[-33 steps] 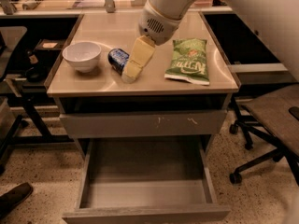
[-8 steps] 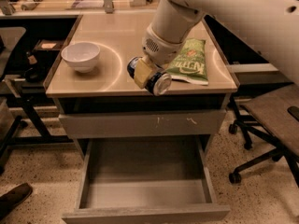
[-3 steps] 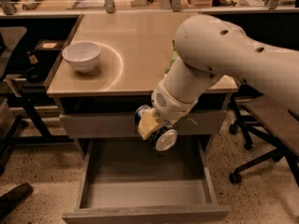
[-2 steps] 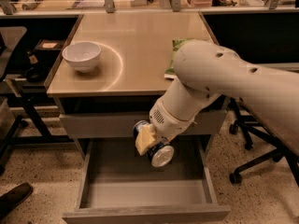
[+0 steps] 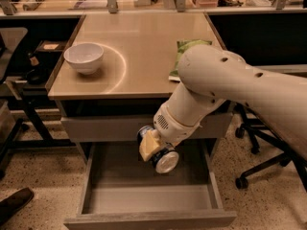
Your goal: Place pepsi can into middle drawer
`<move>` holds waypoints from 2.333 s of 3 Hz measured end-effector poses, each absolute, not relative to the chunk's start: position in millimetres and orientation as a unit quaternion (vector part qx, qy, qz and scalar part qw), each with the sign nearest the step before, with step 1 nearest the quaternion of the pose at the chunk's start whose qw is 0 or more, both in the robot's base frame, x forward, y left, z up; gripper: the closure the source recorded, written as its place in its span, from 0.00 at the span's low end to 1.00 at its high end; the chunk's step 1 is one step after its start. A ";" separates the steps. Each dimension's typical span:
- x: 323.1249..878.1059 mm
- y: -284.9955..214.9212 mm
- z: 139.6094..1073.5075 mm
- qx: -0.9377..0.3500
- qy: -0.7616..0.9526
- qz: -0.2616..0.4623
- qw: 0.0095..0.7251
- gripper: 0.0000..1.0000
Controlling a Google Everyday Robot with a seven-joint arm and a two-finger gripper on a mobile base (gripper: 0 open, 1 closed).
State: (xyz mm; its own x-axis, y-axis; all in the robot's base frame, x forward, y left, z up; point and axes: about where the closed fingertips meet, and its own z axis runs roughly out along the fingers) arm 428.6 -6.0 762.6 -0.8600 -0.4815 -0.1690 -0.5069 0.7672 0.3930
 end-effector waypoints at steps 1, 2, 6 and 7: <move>423.1 -7.2 732.3 -0.233 0.945 0.228 0.023 1.00; 431.8 -6.2 678.0 -0.195 0.951 0.239 0.013 1.00; 453.1 -10.9 618.7 -0.133 0.963 0.230 0.034 1.00; 453.1 -10.9 618.6 -0.133 0.963 0.230 0.034 1.00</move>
Offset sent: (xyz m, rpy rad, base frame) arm 0.0022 -0.0040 -0.1044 0.0415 0.0945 -0.1569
